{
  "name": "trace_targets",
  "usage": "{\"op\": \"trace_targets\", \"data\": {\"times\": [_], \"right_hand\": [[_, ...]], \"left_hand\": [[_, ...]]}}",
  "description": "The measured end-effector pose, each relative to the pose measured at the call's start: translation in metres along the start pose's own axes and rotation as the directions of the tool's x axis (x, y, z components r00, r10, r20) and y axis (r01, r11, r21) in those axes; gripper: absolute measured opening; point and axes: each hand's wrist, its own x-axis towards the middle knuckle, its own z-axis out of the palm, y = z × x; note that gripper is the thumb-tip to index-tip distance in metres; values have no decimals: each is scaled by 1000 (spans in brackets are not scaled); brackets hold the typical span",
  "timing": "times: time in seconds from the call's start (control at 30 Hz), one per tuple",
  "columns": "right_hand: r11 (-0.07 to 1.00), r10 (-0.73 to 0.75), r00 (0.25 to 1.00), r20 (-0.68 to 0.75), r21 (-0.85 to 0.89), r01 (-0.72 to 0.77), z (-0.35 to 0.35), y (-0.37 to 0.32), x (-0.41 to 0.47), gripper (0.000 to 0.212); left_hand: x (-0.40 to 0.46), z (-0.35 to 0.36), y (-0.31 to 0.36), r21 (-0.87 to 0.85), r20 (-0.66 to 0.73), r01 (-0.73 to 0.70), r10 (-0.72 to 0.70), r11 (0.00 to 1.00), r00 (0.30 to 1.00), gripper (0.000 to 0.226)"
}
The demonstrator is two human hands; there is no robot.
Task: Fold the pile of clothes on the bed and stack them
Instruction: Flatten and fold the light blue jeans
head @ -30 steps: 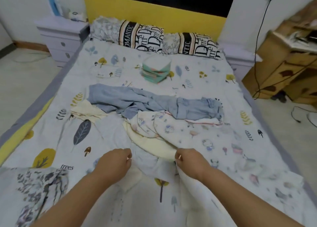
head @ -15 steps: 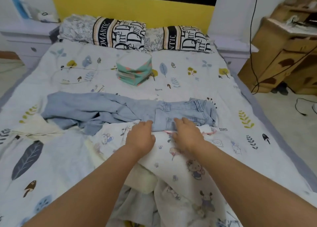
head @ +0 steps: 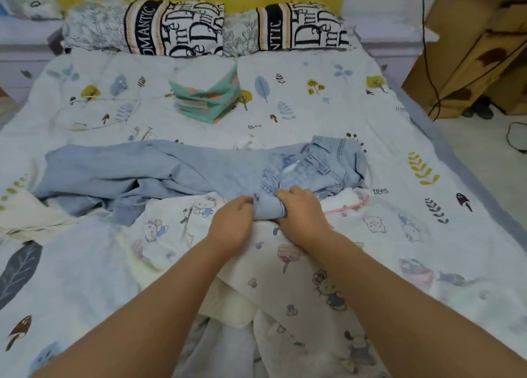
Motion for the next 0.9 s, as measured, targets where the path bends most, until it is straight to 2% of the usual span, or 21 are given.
{"op": "trace_targets", "data": {"times": [0.03,0.1,0.13,0.23,0.3,0.4,0.43,0.5,0.57,0.63,0.7,0.73,0.8,0.9], "right_hand": [[1000,-16,1000,-16,23,16,-6,-3,-11,18],[997,-59,997,-54,56,62,-19,-15,-33,15],[995,-89,993,-75,47,93,-27,-23,-44,14],[985,-148,974,-174,58,160,-52,-49,-77,24],[975,-191,956,-225,74,212,-71,-68,-98,19],[954,-231,955,-186,148,260,-95,-91,-123,22],[946,-241,956,-168,182,270,-103,-97,-129,24],[928,-240,961,-139,257,269,-121,-105,-137,31],[911,-171,969,-178,347,224,-142,-109,-144,34],[894,-48,977,-207,427,135,-165,-109,-149,35],[881,74,980,-182,473,22,-185,-108,-151,38],[874,128,981,-148,485,-41,-193,-108,-150,40],[859,194,980,-31,489,-155,-205,-111,-149,46],[775,182,969,165,583,-245,-213,-130,-154,47]], "left_hand": [[-4,-4,5,-78,-4,34,-34,996,999,23],[-17,-15,15,-215,-6,91,-94,972,996,35],[-26,-20,21,-212,-31,82,-90,974,995,39],[-56,-39,39,-112,-39,7,-12,994,999,43],[-78,-60,52,-80,-30,-91,89,993,996,37],[-112,-98,66,-9,-87,-274,272,962,958,37],[-124,-112,72,-37,-81,-305,301,952,950,33],[-147,-141,84,-211,-26,-276,277,938,960,26],[-167,-172,98,-353,-9,-243,256,904,967,29],[-183,-203,110,-424,-21,-235,250,875,968,13],[-204,-235,125,-493,-20,-245,271,835,962,36],[-214,-250,133,-530,-23,-248,279,811,960,42],[-239,-278,149,-593,-43,-263,296,761,954,39],[-273,-311,168,-667,-93,-271,284,694,954,34]]}}
